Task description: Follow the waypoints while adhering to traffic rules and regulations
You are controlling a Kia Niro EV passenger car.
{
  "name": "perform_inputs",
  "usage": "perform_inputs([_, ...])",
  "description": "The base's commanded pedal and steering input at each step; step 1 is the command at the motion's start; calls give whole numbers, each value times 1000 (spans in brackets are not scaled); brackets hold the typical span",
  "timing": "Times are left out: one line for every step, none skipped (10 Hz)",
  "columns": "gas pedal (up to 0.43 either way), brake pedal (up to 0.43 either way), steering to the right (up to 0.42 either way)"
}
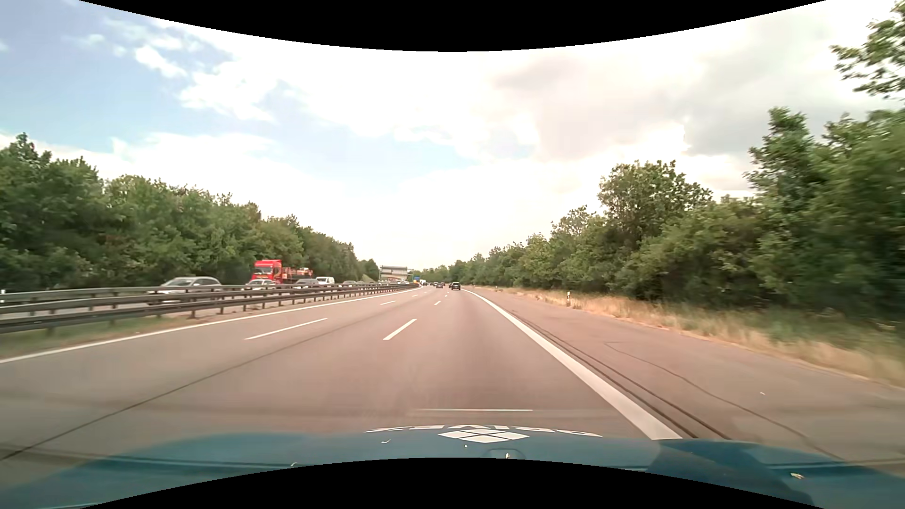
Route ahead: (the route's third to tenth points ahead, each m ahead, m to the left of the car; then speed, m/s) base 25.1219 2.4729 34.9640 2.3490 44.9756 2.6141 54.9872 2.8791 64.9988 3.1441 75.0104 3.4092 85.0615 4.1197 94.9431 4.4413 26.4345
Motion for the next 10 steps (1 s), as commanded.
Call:
perform_inputs([260,0,-6])
perform_inputs([260,0,-5])
perform_inputs([260,0,-5])
perform_inputs([260,0,-6])
perform_inputs([260,0,-5])
perform_inputs([260,0,-6])
perform_inputs([260,0,-6])
perform_inputs([260,0,-6])
perform_inputs([260,0,-5])
perform_inputs([260,0,-4])
